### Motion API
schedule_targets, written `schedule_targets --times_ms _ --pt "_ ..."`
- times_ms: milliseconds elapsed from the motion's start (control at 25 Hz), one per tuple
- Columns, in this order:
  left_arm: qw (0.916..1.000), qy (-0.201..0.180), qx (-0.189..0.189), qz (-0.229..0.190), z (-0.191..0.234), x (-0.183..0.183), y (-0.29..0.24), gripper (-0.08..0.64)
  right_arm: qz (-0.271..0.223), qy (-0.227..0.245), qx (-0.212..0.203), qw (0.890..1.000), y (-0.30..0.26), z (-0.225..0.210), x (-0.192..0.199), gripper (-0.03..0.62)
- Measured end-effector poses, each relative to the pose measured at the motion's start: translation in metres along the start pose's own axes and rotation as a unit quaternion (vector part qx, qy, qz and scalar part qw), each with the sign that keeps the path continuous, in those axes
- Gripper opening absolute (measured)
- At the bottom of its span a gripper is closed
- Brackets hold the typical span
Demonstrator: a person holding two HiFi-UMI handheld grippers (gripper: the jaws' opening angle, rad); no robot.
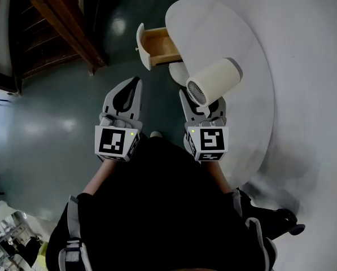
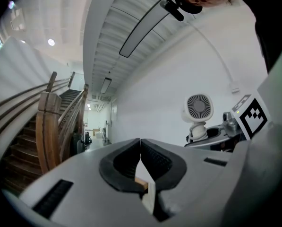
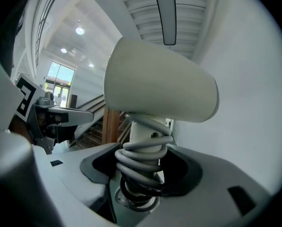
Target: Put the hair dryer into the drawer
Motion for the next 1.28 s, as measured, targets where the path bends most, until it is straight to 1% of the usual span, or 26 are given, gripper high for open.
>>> schedule_targets --times_ms 120,280,560,800,1000,1280 --pt "0.9999 0.001 -0.008 0.008 0.001 0.001 -0.002 0.009 0.001 0.000 -0.004 1.000 -0.001 -0.001 0.000 0.279" --pt "1.0000 -0.003 -0.004 0.008 0.007 0.001 -0.009 0.009 0.003 -0.001 -0.005 1.000 -0.011 -0.002 0.000 0.279" --pt "0.9999 0.007 -0.003 0.015 0.034 0.010 -0.029 0.009 0.013 0.002 -0.001 1.000 -0.042 -0.001 0.002 0.279" --pt "0.9997 0.005 0.017 0.017 0.071 0.003 -0.072 0.009 0.022 0.008 0.018 1.000 -0.083 -0.008 -0.010 0.279" --pt "0.9993 0.010 0.031 0.021 0.089 0.012 -0.104 0.009 0.027 0.001 0.038 0.999 -0.107 -0.022 -0.004 0.279" --pt "0.9988 0.016 0.038 0.026 0.107 0.024 -0.138 0.009 0.041 -0.002 0.048 0.998 -0.142 -0.036 0.004 0.279"
Point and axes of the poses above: the fingertips, and each gripper's own axes: y backward along the fingers, z to its left, x out of its underside, the point moved 8 cm from there along y, backward along the fingers, and after that the axes turned 12 degrees about -z, right-handed, at the moved point
